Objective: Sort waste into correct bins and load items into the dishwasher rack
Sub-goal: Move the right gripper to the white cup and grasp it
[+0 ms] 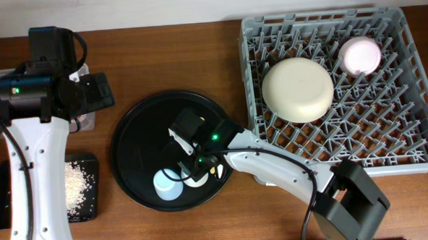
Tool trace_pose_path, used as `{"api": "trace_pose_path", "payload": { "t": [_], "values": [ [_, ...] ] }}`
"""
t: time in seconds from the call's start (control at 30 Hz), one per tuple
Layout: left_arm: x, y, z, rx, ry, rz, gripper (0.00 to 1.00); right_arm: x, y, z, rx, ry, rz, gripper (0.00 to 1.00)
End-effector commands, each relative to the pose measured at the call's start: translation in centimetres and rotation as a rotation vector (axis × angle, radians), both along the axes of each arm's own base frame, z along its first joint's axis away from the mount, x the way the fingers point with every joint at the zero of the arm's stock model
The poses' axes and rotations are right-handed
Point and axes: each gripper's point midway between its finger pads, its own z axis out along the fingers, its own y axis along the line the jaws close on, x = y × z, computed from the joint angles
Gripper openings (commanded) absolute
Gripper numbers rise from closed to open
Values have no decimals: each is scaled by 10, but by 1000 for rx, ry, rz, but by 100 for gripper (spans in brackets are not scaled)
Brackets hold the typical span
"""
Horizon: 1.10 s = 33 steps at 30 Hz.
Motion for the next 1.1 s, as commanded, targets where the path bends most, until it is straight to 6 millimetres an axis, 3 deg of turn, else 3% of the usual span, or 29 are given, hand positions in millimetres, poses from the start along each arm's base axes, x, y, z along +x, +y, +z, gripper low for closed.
{"api": "trace_pose_path", "payload": {
  "t": [0.0,0.2,0.4,0.47,0.57,1.07],
  "values": [
    [0,3,4,7,-12,12,99,0,2,10,6,-13,14,46],
    [0,3,4,7,-12,13,99,5,-5,5,-33,-41,-2,47],
    [0,3,4,7,-12,12,99,2,-7,-28,-90,9,1,48],
    [0,3,4,7,-12,12,99,2,-7,-32,-94,14,0,53],
    [0,3,4,7,-12,13,99,1,-8,-32,-97,16,1,61],
    [0,3,4,7,-12,12,99,-4,-14,-43,-109,32,-1,70]
  ]
}}
